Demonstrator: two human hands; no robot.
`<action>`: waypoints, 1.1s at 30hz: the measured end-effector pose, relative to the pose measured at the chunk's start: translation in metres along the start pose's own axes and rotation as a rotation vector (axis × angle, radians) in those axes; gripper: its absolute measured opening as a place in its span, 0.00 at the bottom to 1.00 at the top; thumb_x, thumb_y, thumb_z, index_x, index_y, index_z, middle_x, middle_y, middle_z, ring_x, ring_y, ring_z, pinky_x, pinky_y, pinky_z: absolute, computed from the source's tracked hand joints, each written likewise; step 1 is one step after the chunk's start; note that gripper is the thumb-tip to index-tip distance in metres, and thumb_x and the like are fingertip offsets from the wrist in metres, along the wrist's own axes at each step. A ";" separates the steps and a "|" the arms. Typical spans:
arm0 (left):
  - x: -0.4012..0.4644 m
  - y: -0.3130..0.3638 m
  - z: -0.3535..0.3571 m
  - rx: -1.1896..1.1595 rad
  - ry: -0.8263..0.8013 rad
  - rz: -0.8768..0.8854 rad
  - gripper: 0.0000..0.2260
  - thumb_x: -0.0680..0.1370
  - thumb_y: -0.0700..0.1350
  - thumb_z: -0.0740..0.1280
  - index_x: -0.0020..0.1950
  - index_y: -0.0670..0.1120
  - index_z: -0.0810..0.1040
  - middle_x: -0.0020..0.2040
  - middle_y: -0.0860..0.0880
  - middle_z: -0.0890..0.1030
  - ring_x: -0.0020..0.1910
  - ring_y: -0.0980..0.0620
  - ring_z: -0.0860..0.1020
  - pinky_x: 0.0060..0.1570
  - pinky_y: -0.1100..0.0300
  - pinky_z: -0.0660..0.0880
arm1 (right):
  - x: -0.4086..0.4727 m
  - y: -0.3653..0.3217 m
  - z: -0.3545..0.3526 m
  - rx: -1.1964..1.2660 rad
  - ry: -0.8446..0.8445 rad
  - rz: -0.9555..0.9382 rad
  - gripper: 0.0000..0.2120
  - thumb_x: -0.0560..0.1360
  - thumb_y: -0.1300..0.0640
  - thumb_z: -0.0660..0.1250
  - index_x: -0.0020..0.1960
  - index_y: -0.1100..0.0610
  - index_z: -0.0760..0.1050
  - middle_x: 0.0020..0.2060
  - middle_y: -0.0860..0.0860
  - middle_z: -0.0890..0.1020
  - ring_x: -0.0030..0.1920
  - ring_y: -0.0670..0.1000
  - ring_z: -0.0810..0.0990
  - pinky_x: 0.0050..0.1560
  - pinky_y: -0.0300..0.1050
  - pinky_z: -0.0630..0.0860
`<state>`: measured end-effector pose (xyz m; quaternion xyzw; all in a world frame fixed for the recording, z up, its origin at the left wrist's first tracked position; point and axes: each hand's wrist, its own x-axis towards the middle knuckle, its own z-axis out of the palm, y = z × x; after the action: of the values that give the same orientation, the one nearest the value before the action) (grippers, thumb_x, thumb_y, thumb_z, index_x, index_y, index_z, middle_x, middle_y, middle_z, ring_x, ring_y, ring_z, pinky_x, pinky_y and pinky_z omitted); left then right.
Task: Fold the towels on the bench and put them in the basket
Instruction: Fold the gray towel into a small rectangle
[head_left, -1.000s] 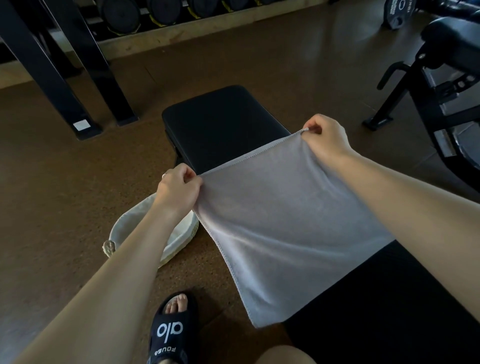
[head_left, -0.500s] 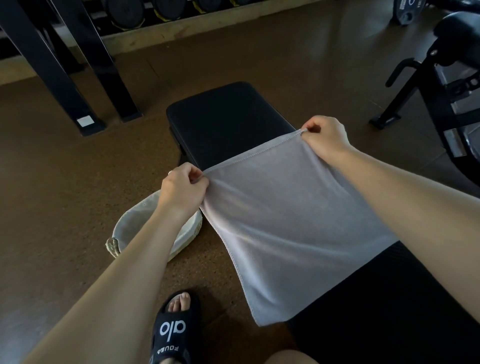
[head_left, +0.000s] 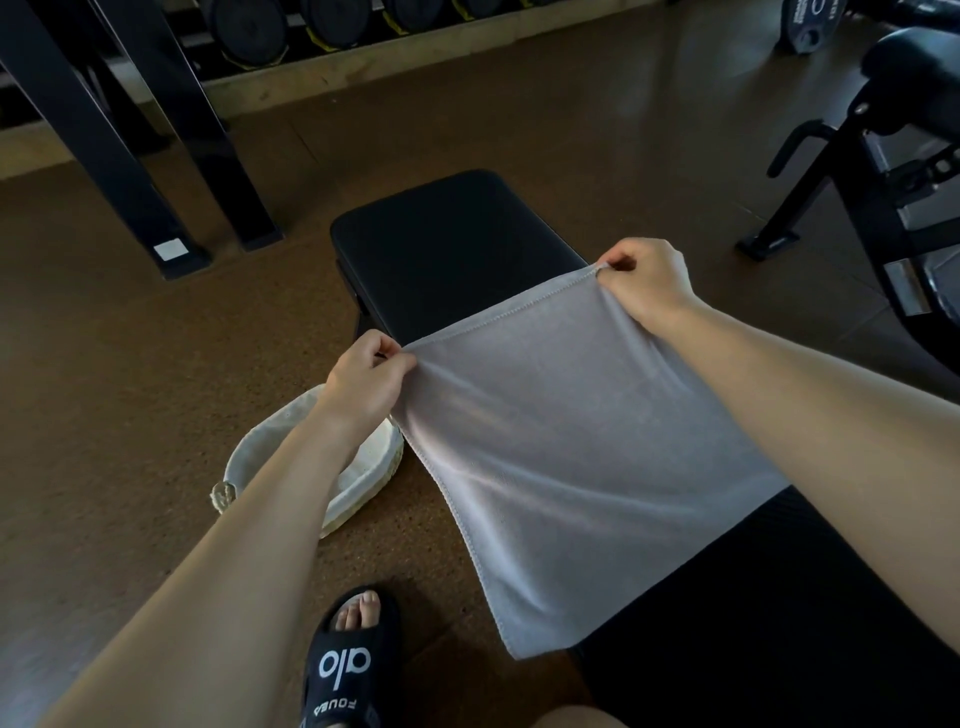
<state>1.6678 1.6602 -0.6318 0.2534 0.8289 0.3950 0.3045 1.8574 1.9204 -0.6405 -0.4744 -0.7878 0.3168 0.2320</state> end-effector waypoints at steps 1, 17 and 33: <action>0.000 0.000 0.000 -0.001 0.007 0.001 0.05 0.83 0.47 0.64 0.54 0.48 0.77 0.50 0.49 0.77 0.48 0.52 0.74 0.43 0.58 0.70 | 0.001 0.000 0.000 0.008 0.000 0.010 0.07 0.79 0.60 0.67 0.48 0.51 0.83 0.42 0.44 0.81 0.44 0.43 0.78 0.41 0.34 0.71; -0.003 -0.006 -0.017 0.254 0.107 0.172 0.03 0.81 0.46 0.69 0.51 0.49 0.82 0.48 0.52 0.81 0.47 0.58 0.77 0.39 0.64 0.70 | 0.003 0.003 -0.005 -0.017 0.027 0.031 0.06 0.78 0.57 0.71 0.53 0.54 0.85 0.46 0.46 0.81 0.43 0.41 0.77 0.42 0.32 0.71; -0.059 0.026 -0.050 0.419 0.267 0.601 0.03 0.79 0.40 0.70 0.46 0.45 0.82 0.43 0.51 0.80 0.43 0.55 0.77 0.43 0.56 0.77 | -0.048 -0.051 -0.077 0.183 0.263 0.098 0.01 0.74 0.61 0.74 0.45 0.58 0.84 0.43 0.50 0.83 0.46 0.45 0.80 0.39 0.33 0.72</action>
<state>1.6778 1.6104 -0.5678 0.4878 0.8129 0.3182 0.0063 1.8997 1.8811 -0.5540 -0.5263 -0.6945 0.3336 0.3597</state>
